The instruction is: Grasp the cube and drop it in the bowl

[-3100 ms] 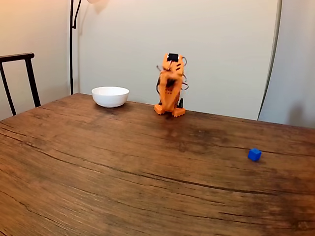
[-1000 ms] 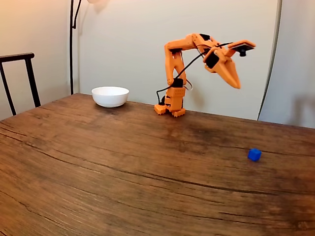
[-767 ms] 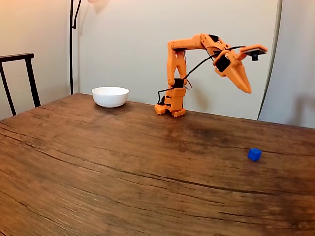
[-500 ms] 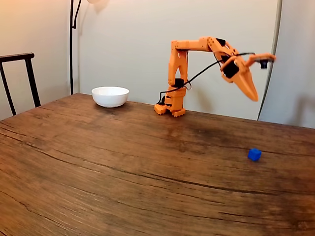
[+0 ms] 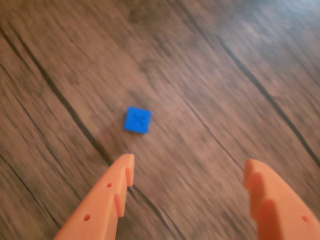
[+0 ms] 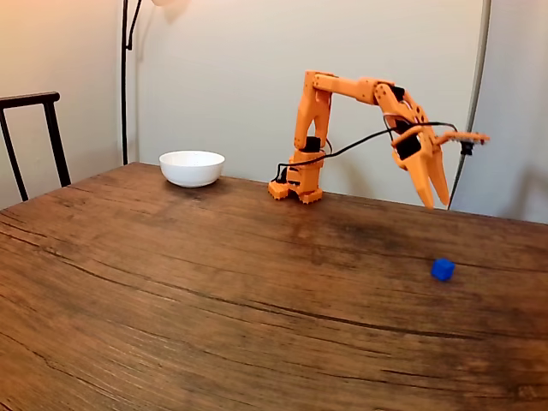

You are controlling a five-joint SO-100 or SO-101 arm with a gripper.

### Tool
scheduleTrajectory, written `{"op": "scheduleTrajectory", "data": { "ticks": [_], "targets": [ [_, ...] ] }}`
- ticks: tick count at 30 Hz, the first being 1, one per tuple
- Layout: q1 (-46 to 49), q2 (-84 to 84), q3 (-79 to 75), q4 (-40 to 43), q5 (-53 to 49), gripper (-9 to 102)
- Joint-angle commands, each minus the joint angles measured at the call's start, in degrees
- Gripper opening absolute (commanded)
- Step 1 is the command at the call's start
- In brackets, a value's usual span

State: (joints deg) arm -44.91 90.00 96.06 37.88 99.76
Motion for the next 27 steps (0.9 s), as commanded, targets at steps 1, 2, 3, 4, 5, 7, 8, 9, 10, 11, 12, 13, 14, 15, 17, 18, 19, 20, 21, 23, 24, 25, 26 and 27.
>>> {"op": "scheduleTrajectory", "data": {
  "ticks": [1, 2, 3, 4, 5, 7, 8, 9, 10, 11, 12, 13, 14, 15, 17, 18, 19, 20, 21, 23, 24, 25, 26, 27],
  "targets": [
    [-0.9, -1.0, -1.8, -5.4, -0.1, 33],
    [-1.3, -1.8, -1.8, -6.9, -0.1, 33],
    [-1.8, -2.9, -1.8, -7.9, -0.2, 33],
    [-1.9, -4.0, -1.8, -8.5, -0.3, 33],
    [-2.0, -5.1, -2.1, -9.1, -0.4, 33],
    [-2.2, -7.1, -2.4, -10.3, -1.2, 33],
    [-2.3, -8.0, -2.4, -11.1, -1.7, 33],
    [-2.4, -8.9, -2.0, -12.1, -1.9, 33],
    [-2.5, -9.8, -1.9, -13.2, -1.9, 33],
    [-2.5, -10.5, -1.9, -14.2, -2.0, 33],
    [-2.5, -11.4, -1.9, -14.9, -2.1, 35],
    [-2.5, -12.2, -2.1, -15.3, -2.5, 37],
    [-2.5, -13.0, -2.4, -15.3, -2.8, 39],
    [-2.5, -13.7, -2.4, -15.3, -2.8, 41],
    [-2.4, -14.9, -2.6, -15.3, -2.8, 44],
    [-2.4, -15.4, -2.7, -15.3, -2.9, 45],
    [-2.3, -15.8, -2.7, -15.3, -3.4, 45],
    [-2.3, -16.1, -2.5, -15.3, -4.1, 45],
    [-2.4, -16.3, -2.2, -15.3, -4.6, 45],
    [-2.5, -17.1, -1.9, -15.3, -4.7, 45],
    [-2.5, -17.5, -1.9, -15.3, -4.7, 45],
    [-2.5, -17.9, -2.2, -15.3, -4.7, 45],
    [-2.5, -18.5, -2.4, -15.3, -4.7, 45],
    [-2.5, -19.0, -2.5, -15.4, -4.7, 45]
  ]
}}
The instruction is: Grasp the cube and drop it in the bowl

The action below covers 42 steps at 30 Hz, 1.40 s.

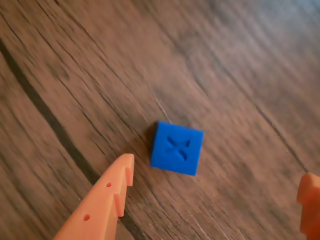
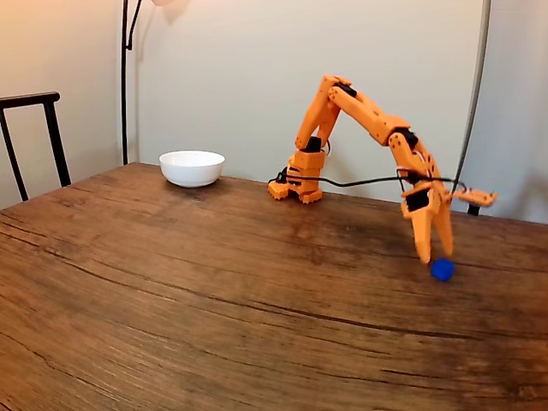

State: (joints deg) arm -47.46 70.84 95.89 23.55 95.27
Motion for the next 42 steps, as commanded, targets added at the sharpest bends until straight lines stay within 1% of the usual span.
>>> {"op": "scheduleTrajectory", "data": {
  "ticks": [1, 7, 16, 20, 24, 25, 30, 42],
  "targets": [
    [0.1, -0.4, -2.5, -1.1, -0.3, 45],
    [0.2, -3.3, -2.3, -5.4, -0.4, 45],
    [-0.4, -4.7, -2.5, -5.6, -1.9, 45],
    [-0.6, -4.8, -1.6, -8.3, -3.5, 45],
    [-1.1, -4.8, -1.5, -8.2, -3.5, 45],
    [-1.1, -4.8, -1.5, -8.2, -3.5, 44],
    [-1.5, -4.8, 0.9, -8.7, -5.8, 35],
    [-1.3, -5.2, 0.9, -8.7, -6.3, 34]
  ]
}}
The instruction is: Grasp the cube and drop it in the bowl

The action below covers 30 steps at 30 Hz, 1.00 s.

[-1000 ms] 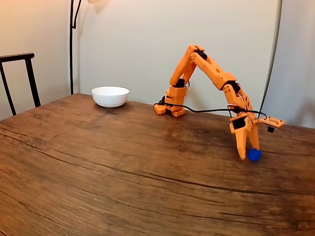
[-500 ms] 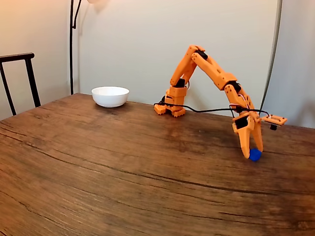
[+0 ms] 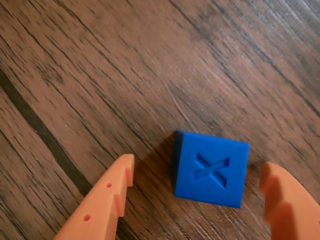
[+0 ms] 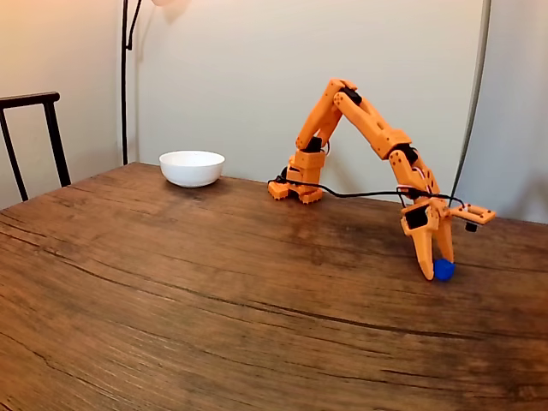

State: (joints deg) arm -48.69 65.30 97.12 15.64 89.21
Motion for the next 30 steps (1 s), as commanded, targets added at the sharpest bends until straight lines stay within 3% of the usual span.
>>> {"op": "scheduleTrajectory", "data": {
  "ticks": [1, 11, 18, 24, 30],
  "targets": [
    [0.0, -0.2, -0.5, -0.8, -0.3, 34],
    [-0.3, -5.3, -1.6, -6.9, -2.8, 34],
    [0.1, -5.2, -0.8, -6.2, -2.9, 33],
    [0.4, -5.4, -0.5, -6.0, -4.6, 21],
    [0.4, -4.8, -1.6, -0.5, -4.4, 20]
  ]
}}
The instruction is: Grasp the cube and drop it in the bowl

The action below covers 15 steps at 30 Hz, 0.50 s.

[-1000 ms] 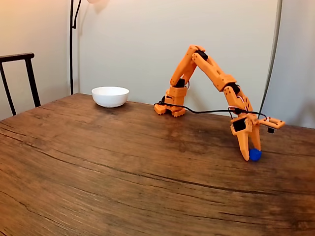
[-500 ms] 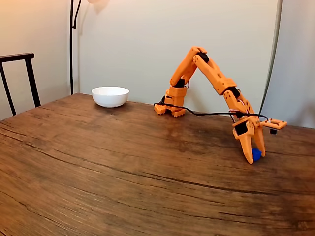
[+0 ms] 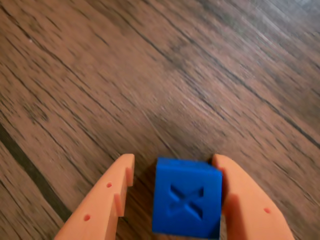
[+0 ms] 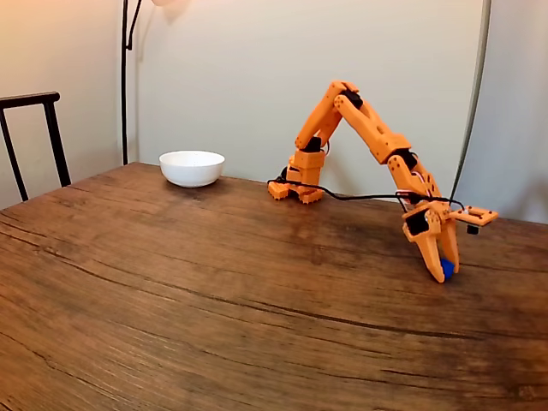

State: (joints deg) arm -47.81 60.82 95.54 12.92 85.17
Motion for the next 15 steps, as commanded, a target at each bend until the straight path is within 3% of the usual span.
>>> {"op": "scheduleTrajectory", "data": {
  "ticks": [1, 15],
  "targets": [
    [-0.5, -0.4, 0.0, 2.2, -0.4, 20],
    [0.0, -0.4, 0.0, 2.5, -0.6, 20]
  ]
}}
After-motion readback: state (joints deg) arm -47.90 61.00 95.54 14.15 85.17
